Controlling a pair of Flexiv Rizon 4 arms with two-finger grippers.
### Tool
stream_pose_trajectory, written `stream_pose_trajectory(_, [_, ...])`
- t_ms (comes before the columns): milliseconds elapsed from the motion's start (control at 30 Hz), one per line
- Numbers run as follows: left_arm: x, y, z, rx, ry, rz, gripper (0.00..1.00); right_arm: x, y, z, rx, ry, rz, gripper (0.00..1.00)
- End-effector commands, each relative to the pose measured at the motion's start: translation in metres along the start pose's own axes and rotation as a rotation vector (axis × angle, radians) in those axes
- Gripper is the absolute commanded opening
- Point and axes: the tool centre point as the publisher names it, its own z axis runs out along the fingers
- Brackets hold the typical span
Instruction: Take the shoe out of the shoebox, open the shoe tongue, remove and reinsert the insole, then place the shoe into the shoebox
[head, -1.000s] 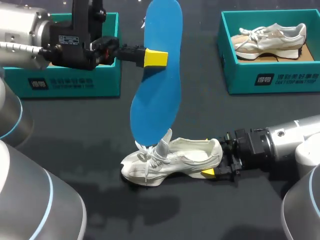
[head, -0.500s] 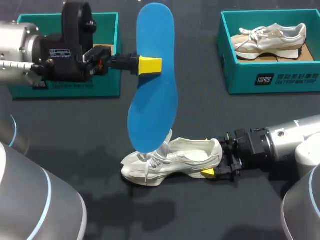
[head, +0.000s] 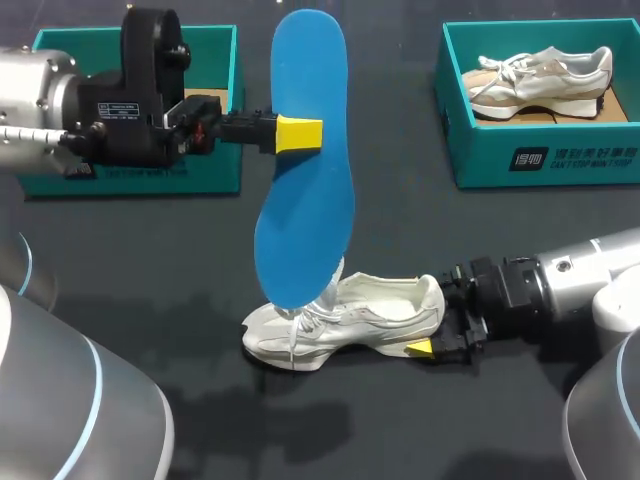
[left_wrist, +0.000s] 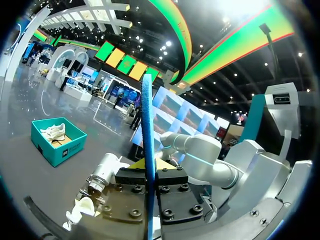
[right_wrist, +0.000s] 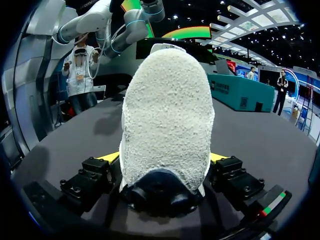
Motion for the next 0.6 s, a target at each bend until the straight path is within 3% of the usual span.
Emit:
stream_pose_trajectory(33, [0.000,0.001,0.001,0.001,0.000,0.000,0.00,0.005,0.006,-0.009,0.043,-0.002,0.011,1.00])
stream_pose_trajectory(333, [0.000,0.001,0.001,0.001,0.000,0.000,0.00,0.007,0.012,-0.034,0.193,0.011,0.067,1.00])
stream_pose_trajectory(600, [0.000,0.001,0.001,0.001,0.000,0.000,0.00,0.010,0.030,-0.058,0.435,0.034,0.127,1.00])
